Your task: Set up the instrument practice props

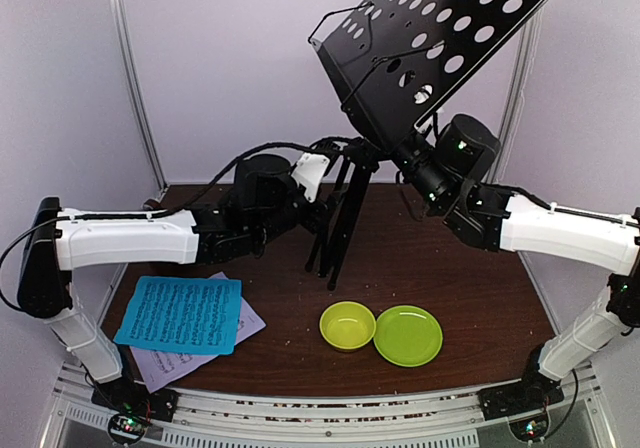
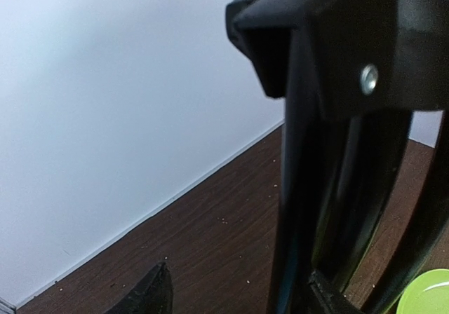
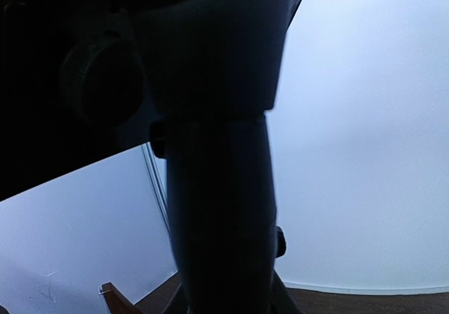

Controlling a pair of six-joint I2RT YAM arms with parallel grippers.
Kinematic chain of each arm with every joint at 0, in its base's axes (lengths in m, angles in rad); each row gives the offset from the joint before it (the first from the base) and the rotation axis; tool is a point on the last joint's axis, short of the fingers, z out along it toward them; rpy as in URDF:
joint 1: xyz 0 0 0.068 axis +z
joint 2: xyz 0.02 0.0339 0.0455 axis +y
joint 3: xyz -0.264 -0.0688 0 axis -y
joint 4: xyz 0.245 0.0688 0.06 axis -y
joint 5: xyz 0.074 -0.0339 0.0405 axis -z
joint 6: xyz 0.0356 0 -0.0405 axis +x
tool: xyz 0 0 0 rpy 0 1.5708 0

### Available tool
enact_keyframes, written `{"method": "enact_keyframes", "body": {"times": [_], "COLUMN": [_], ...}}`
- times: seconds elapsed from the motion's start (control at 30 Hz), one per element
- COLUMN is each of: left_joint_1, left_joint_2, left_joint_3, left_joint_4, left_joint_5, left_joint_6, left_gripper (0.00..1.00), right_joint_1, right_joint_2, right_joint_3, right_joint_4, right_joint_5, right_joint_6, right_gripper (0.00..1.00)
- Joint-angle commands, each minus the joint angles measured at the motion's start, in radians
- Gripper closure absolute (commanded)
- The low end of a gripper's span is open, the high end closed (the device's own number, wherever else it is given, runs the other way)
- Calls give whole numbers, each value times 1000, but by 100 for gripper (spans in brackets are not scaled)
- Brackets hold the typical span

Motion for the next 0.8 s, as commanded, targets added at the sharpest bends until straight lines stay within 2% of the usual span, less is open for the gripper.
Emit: {"method": "enact_keyframes", "body": {"times": [0.0, 0.17, 0.3, 0.47, 0.6, 0.77], "left_joint_1": [14, 12, 7, 6, 7, 10], "left_joint_2": [25, 45, 46, 38, 31, 36], "left_joint_3": [36, 51, 41, 27, 10, -19], "left_joint_4": [46, 68, 85, 43, 19, 10], "left_joint_5": [-76, -58, -29, 83, 110, 126], "left_joint_6": [48, 103, 199, 335, 431, 528], "left_gripper": [40, 49, 61, 74, 79, 91], "right_joint_1": [26, 31, 30, 28, 11, -13], "right_joint_2": [-96, -95, -95, -89, -80, -68], "right_joint_3": [97, 102, 110, 114, 132, 165], "right_joint_4": [255, 247, 221, 193, 158, 120], "right_joint_5": [-2, 4, 5, -6, -34, -80], "right_joint_6": [21, 13, -13, -45, -46, -46], "right_gripper": [100, 100, 100, 100, 100, 100]}}
